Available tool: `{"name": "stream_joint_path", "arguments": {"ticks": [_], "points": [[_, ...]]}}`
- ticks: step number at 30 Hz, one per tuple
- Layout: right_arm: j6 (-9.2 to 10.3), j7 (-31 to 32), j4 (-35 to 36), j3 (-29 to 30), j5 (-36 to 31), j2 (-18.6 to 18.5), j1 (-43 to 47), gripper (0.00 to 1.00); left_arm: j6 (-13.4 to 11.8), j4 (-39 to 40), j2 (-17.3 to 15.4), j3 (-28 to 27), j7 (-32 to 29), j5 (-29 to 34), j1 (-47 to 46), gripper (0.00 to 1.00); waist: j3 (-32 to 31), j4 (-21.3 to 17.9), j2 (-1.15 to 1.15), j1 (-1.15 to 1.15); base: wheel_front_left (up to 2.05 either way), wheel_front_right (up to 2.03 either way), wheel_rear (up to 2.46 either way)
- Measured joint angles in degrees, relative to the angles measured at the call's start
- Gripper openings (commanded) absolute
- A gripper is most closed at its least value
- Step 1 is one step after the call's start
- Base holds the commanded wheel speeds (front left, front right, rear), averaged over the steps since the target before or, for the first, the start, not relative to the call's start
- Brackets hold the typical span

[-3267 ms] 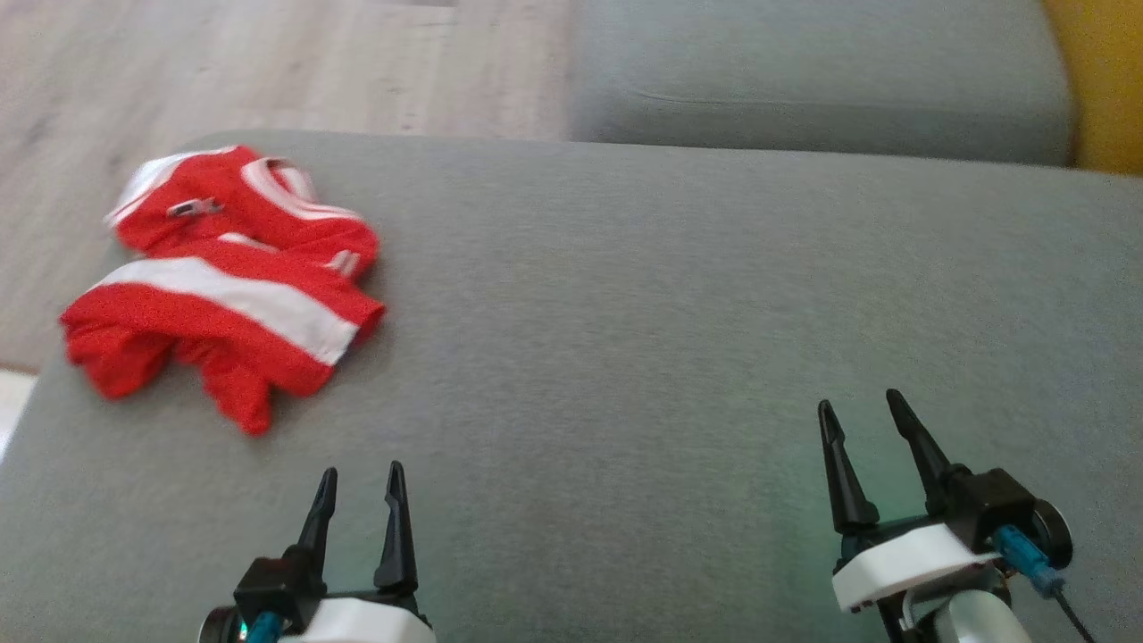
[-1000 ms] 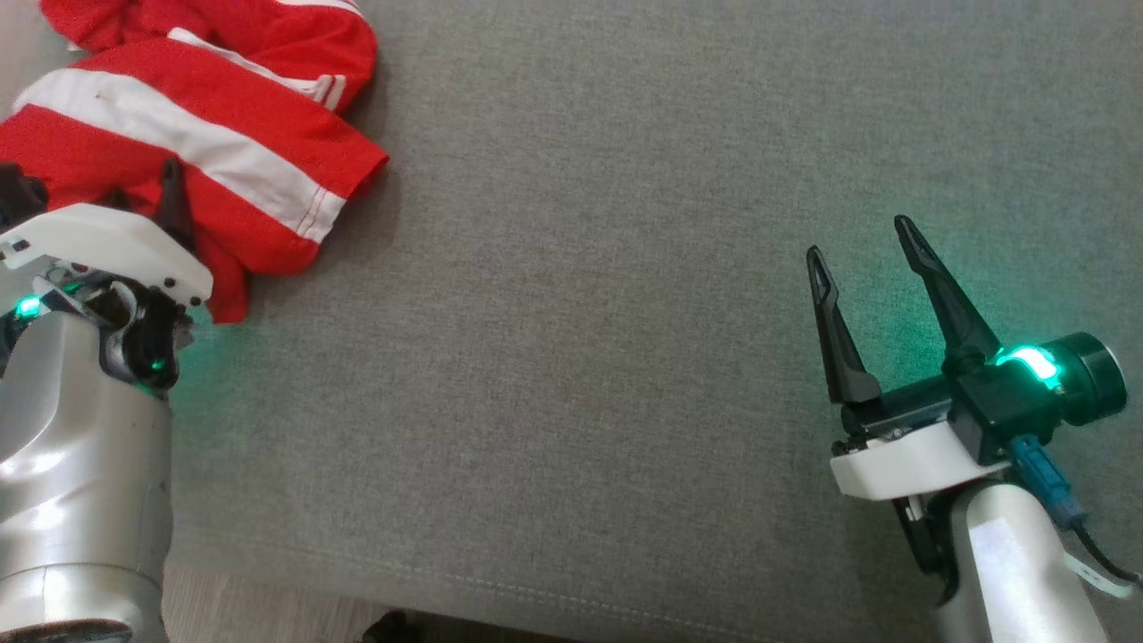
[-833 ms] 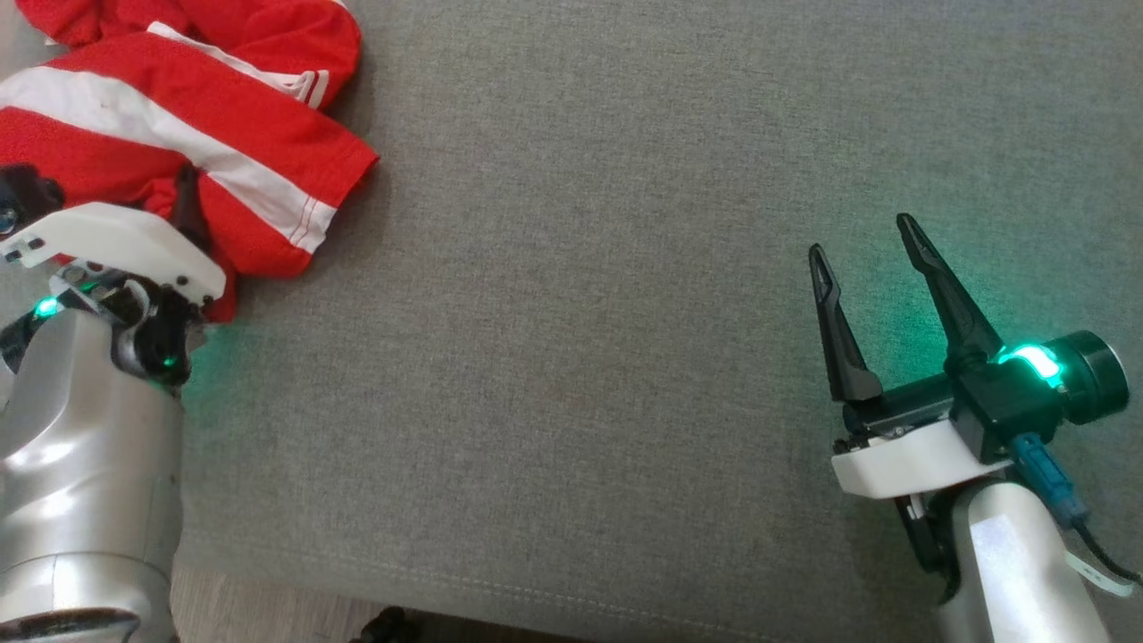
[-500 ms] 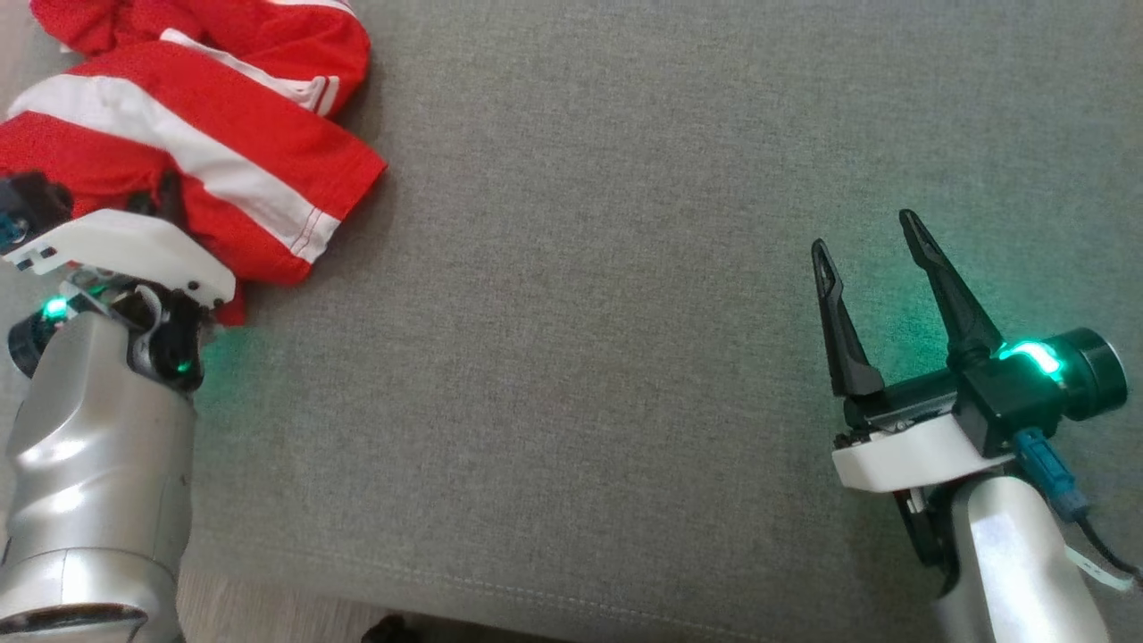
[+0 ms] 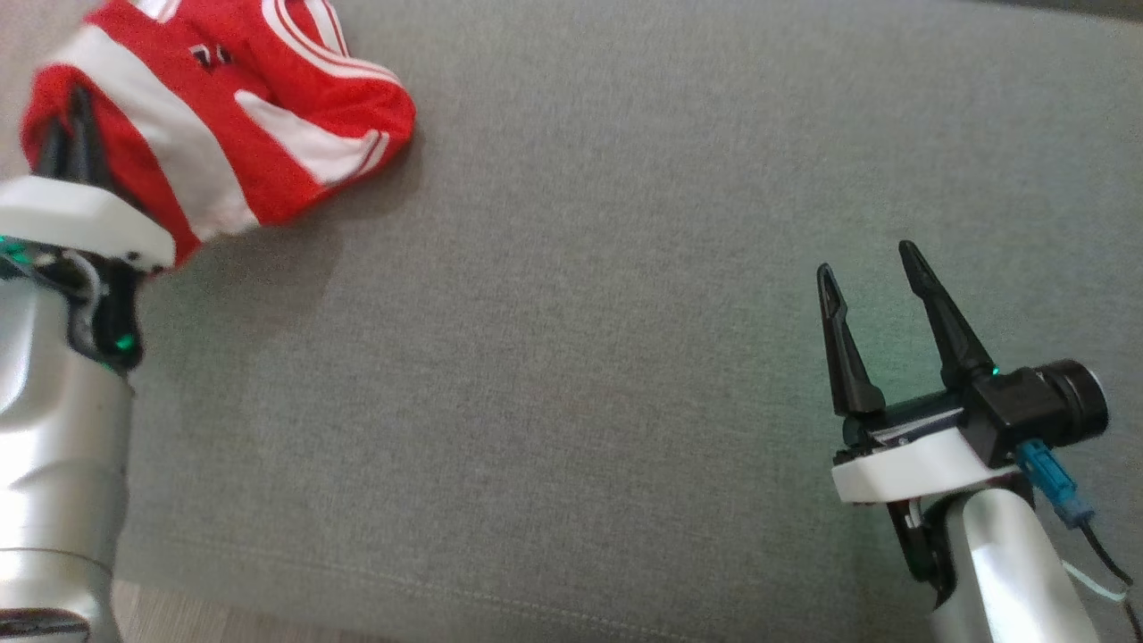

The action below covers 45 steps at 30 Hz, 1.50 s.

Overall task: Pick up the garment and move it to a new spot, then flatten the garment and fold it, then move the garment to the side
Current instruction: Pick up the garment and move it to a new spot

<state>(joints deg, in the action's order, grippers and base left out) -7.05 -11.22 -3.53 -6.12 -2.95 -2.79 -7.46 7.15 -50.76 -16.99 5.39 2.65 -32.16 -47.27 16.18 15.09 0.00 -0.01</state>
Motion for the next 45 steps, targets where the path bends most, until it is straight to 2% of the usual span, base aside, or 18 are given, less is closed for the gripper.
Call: {"name": "stream_joint_path", "arguments": {"ticks": [5, 11, 14, 20, 26, 29, 33, 36, 42, 45], "points": [[0.0, -1.2, -2.4, 0.1, 2.5, 0.0, 0.7, 1.0, 0.0, 6.2, -2.4, 2.9, 0.7, 0.9, 0.0, 0.0, -4.2, -0.9, 0.0, 0.0, 0.0, 0.0, 0.0], [0.0, -2.3, -5.2, 1.3, 5.0, 0.0, 2.7, 1.0, 0.0, 16.3, -2.4, 6.4, -1.9, 1.5, 0.0, 0.0, -8.3, -4.0, 0.0, 0.0, 0.0, 0.0, 0.0], [0.0, -2.6, -6.3, 2.0, 5.8, 0.1, 2.9, 1.0, -0.2, 20.5, -1.0, 7.6, -3.5, 1.2, 0.0, 0.0, -9.6, -6.5, 0.0, -0.01, 0.0, 0.0, 0.0], [0.0, -3.1, -7.6, 3.9, 6.6, 0.1, 3.6, 1.0, -3.1, 24.7, 5.3, 10.2, -4.1, 0.4, 1.5, 0.0, -11.4, -12.0, 0.0, 0.0, 0.0, 0.0, 0.0], [0.0, -3.1, -7.8, 5.7, 6.4, 0.1, 3.8, 1.0, -4.9, 22.9, 13.0, 13.7, -0.8, -0.5, 6.6, 0.0, -11.5, -17.0, 0.0, 0.0, 0.0, 0.0, 0.0], [0.0, -3.1, -7.4, 5.5, 6.4, 0.1, 3.8, 1.0, -5.9, 19.8, 14.8, 16.0, 2.4, -1.3, 9.5, 0.0, -10.4, -18.9, 0.0, 0.0, 0.0, 0.0, 0.0], [0.0, -3.1, -6.8, 4.0, 6.4, 0.1, 3.3, 1.0, -7.3, 15.1, 15.0, 19.9, 7.2, -4.4, 13.0, 0.0, -8.5, -21.1, 0.0, 0.01, 0.0, 0.0, 0.0], [0.0, -3.2, -6.4, 2.7, 6.5, 0.2, 3.0, 1.0, -9.4, 13.1, 15.0, 24.7, 9.5, -9.1, 15.0, 0.0, -6.9, -22.7, 0.0, 0.01, 0.0, 0.0, 0.0], [0.0, -3.1, -6.5, 1.8, 7.1, 0.2, 2.0, 1.0, -11.9, 11.0, 14.9, 35.3, 11.1, -17.4, 17.9, 0.0, -4.4, -25.3, 0.0, 0.02, 0.0, 0.0, 0.0], [0.0, -3.1, -6.6, 1.8, 7.5, 0.2, 2.0, 1.0, -12.7, 10.7, 14.9, 37.4, 11.6, -18.9, 18.1, 0.0, -4.5, -25.5, 0.0, 0.01, 0.0, 0.0, 0.0]]}}
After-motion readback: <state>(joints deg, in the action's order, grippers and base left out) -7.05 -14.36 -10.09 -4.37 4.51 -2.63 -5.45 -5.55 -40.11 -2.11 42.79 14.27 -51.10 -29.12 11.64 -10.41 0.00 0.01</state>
